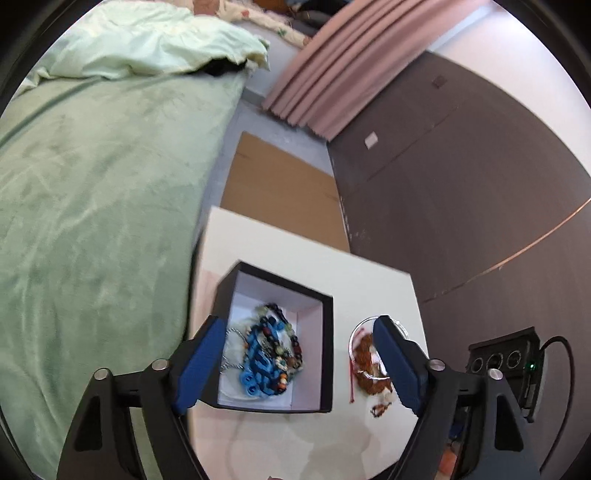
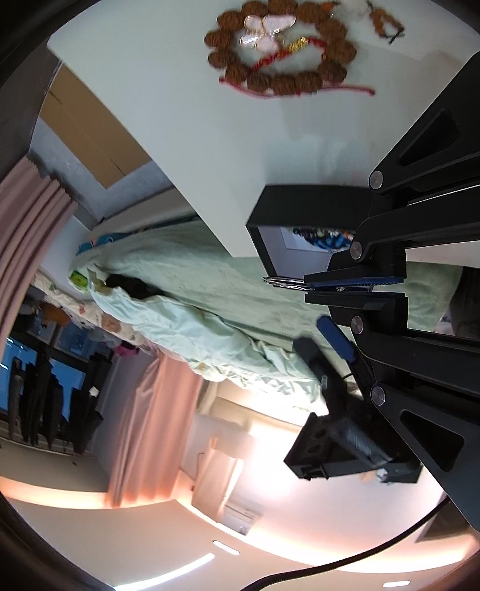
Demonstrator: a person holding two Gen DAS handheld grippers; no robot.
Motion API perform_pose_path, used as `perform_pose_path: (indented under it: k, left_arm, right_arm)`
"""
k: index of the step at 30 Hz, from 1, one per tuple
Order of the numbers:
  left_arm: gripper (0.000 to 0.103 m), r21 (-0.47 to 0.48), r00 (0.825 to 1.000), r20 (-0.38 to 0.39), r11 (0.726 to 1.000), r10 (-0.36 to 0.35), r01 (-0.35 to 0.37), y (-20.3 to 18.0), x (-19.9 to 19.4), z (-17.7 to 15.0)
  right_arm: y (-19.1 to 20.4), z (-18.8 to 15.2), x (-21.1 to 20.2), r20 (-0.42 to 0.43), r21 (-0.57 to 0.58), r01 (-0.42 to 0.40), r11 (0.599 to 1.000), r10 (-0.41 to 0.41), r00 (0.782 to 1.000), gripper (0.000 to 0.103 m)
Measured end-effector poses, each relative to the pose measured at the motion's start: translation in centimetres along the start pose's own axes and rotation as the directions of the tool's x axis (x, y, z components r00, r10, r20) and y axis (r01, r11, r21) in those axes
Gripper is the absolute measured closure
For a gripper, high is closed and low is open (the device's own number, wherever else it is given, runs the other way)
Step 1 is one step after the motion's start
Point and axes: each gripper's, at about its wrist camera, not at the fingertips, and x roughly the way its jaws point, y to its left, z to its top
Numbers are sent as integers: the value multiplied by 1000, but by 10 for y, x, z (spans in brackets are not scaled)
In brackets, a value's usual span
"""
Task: Organize jewelry
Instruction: 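Carry both items over the black box and open both tools to drop them, then move both tools back to the rudraksha bracelet on the table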
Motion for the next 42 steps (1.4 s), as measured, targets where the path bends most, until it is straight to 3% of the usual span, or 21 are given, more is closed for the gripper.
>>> perform_pose_path:
  k: [8,11,13,14,15,17,19,28,32,42]
  left_arm:
    - [20,-16,999,14,999,36,-35,12,-11,-1]
    - [20,-20,999,19,999,45,-45,14,-16,-4]
    - [19,-23,999,24,999,48,-47,14,-19,-5]
    - [18,-22,998,27,999,48,-47,13,-20,-5]
    - [16,-19,998,31,999,46,-46,12,-22,-6]
    - [6,-13,998,43,999,43,-43,9,-26,-6]
    - [4,-7,998,52,999,41,-41,4,-30,-7]
    - [4,32,998,62,999,31,-33,-20,-35,-10]
    - [4,48,998,57,998,32,-34,-29,-32,-13]
    - [4,106,999,37,994,19,-23,-61,-16,-22]
  right_arm:
    - [13,-4,28,-36,-58,-12,998,10,999,99]
    - [15,-4,36,-55,-88,16,996,-20,998,96]
    - [14,-4,39,-98,-77,32,997,-39,994,63]
    - [14,-4,37,-99,-71,48,996,-55,994,34]
    - [14,-4,30,-62,-77,71,995,-76,995,25]
    - [13,-3,19,-21,-81,82,993,-84,996,25]
    - [7,-1,8,-19,-37,58,998,-59,998,25]
    - [9,-2,-30,39,-55,114,992,-111,993,24]
    - [8,-1,-49,80,-56,125,991,-120,990,8]
    - [-5,7,-94,146,-26,147,989,-142,979,7]
